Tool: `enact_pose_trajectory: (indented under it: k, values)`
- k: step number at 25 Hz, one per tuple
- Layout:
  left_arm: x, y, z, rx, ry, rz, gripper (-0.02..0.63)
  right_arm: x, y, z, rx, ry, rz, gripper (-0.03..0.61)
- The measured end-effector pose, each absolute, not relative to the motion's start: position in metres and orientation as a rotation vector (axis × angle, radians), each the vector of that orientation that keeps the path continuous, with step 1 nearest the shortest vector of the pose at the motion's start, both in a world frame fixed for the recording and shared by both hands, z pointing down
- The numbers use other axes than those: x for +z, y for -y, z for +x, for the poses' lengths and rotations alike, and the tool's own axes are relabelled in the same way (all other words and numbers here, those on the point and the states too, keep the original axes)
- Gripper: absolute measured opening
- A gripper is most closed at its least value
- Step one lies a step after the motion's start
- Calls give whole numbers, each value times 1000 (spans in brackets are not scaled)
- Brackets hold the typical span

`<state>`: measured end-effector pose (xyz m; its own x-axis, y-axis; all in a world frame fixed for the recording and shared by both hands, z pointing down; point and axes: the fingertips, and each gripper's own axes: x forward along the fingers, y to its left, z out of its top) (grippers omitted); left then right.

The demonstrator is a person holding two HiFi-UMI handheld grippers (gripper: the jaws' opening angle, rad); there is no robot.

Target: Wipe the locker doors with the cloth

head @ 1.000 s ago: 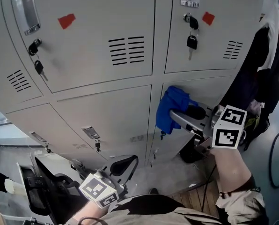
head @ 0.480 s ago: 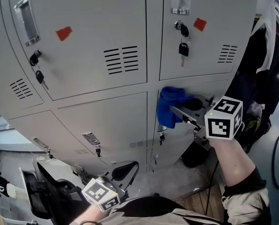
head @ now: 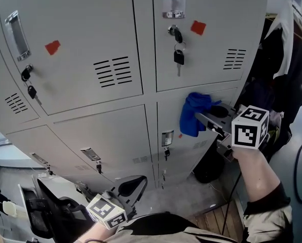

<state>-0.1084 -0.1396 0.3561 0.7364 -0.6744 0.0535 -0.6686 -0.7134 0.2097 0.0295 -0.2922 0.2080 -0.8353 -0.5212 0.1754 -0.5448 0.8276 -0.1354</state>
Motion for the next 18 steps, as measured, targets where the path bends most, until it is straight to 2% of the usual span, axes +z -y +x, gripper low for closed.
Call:
enact_pose_trajectory:
  k: [9,18]
  values:
    - [355,144,-81,23,1029,2736,0,211,315,121,278,2805,1036,54]
    - [360,142,-63,75,1018,2732,0,214,328,171,269,2761,1114,54]
